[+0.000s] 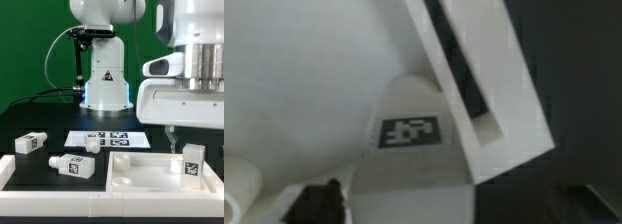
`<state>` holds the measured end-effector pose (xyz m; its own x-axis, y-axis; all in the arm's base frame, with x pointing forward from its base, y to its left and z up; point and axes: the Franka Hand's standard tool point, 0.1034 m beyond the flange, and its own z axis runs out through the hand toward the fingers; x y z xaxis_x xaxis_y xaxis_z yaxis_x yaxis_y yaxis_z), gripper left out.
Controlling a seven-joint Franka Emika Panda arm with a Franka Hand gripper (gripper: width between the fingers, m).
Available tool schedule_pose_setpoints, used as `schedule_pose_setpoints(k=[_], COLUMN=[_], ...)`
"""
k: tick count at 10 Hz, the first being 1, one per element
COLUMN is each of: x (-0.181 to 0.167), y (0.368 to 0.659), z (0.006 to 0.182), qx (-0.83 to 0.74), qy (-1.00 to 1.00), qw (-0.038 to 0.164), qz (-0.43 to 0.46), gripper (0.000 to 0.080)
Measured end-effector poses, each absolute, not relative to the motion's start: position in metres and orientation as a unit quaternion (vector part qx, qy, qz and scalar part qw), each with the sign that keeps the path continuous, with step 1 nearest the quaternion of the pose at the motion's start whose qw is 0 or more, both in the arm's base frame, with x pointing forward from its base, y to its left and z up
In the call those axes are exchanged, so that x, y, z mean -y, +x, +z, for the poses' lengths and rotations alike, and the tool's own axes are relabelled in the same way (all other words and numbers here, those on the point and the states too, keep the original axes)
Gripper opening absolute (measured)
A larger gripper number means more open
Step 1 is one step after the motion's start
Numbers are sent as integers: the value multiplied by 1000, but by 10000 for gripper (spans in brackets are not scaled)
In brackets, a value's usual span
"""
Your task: Assemble one leg
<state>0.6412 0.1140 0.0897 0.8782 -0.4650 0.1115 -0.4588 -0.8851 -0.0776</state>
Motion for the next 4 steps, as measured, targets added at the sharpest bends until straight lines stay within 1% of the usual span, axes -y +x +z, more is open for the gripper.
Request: schedule_pose_setpoints(k=[1, 2, 3, 4], x=[-117, -115, -113, -113], y=[644, 646, 647, 647], z=[101, 106, 107, 106], qx=[-233, -235, -244, -243], qy=[-970, -969, -967, -967], qw=[29, 31, 31, 30], qz=[-65, -68, -69, -68], gripper=[628, 628, 645, 645])
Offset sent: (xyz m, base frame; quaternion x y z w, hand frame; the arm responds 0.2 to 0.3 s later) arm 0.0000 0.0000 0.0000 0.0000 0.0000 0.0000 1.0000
